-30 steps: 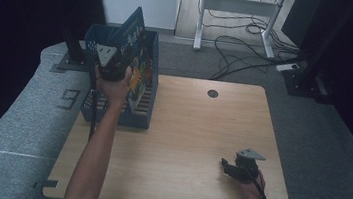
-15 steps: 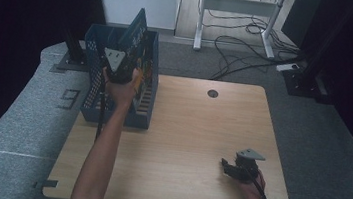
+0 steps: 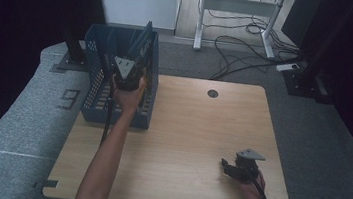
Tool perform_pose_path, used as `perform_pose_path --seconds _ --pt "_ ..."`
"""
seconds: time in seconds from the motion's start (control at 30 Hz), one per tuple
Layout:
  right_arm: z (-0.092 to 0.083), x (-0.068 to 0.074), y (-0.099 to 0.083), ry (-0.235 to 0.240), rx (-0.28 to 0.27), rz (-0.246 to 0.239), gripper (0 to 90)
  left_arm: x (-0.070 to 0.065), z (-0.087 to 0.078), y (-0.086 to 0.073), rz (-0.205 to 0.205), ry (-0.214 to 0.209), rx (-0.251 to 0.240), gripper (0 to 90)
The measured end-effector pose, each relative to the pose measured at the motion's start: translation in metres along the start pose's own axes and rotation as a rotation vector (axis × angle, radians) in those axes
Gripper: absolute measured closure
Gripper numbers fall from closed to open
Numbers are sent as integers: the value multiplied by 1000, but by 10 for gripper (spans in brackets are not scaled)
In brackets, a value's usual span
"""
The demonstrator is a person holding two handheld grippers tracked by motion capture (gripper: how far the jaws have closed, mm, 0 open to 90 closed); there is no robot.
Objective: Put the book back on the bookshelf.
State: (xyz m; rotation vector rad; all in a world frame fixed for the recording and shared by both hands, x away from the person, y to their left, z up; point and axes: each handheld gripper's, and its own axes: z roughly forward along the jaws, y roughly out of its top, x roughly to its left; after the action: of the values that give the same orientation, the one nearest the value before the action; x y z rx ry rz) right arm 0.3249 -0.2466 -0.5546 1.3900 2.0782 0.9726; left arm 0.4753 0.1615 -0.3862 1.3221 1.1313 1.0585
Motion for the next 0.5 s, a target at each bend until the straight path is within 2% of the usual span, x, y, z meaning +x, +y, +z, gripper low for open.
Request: perform_pose_path --seconds 0.1,0.2,0.27,0.37,0.43,0.5 --pt "0 0 0 0 0 0 323 -3 2 -10 17 -3 27 822" --pt "0 0 0 0 0 0 323 -5 2 -17 28 -9 33 820" --pt "0 0 0 0 0 0 323 -9 -1 -20 78 -18 32 810" --pt "0 0 0 0 0 -1 323 -13 -8 -19 117 -35 24 764" --pt "0 0 0 0 0 -1 324 -15 -11 -18 115 -44 35 717" --pt "0 0 0 0 0 -1 324 -14 -12 -18 93 -52 45 684"
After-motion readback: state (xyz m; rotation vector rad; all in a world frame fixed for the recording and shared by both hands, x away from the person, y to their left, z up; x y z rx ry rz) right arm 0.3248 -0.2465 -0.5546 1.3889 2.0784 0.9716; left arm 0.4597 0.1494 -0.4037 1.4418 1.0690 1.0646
